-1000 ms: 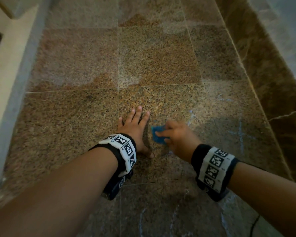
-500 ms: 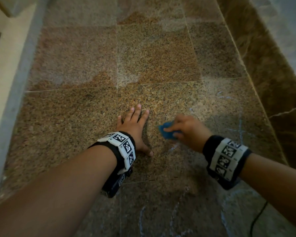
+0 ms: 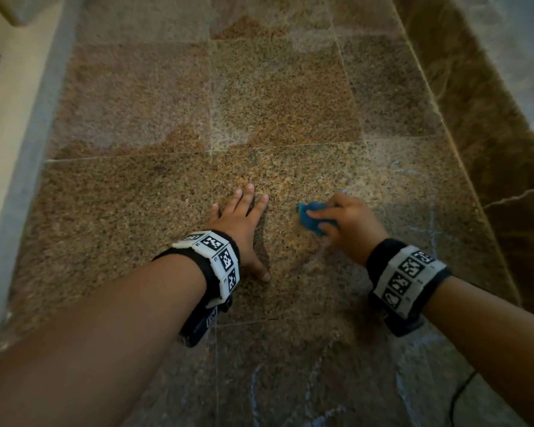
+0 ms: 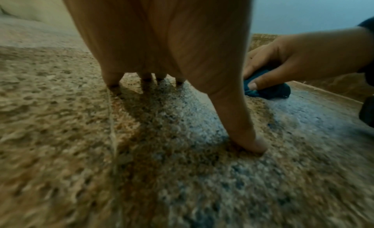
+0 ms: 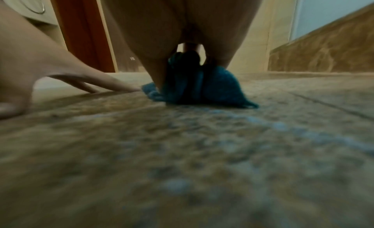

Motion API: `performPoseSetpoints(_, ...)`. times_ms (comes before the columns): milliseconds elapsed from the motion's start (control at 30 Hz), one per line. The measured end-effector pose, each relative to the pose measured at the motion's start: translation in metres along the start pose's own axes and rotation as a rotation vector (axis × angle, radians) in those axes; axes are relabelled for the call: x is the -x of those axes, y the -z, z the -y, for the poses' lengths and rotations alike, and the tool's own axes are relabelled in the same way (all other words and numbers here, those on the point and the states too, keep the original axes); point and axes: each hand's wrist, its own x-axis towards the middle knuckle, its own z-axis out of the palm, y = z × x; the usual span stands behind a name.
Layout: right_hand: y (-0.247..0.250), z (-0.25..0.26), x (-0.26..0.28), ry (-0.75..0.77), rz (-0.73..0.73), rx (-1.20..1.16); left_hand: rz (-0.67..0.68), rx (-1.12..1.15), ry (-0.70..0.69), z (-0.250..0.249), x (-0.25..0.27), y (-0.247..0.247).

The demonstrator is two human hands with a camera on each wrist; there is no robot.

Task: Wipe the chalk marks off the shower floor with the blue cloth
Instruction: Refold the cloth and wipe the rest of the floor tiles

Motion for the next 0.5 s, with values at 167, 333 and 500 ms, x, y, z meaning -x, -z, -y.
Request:
performPoseSetpoints(167, -0.013, 0.036, 0.036, 0.227, 0.209, 0.051, -0.013, -0.011, 0.0, 0.001, -0.001, -0.001)
performPoseSetpoints(333, 0.006, 0.007, 0.029, 0.168, 0.204, 0.058, -0.018, -0.013, 0.0, 0.001, -0.001, -0.002)
performPoseSetpoints(500, -0.001, 0.006, 0.037, -0.005, -0.024, 0.103, -0.022, -0.011, -0.004, 0.001, -0.001, -0.002)
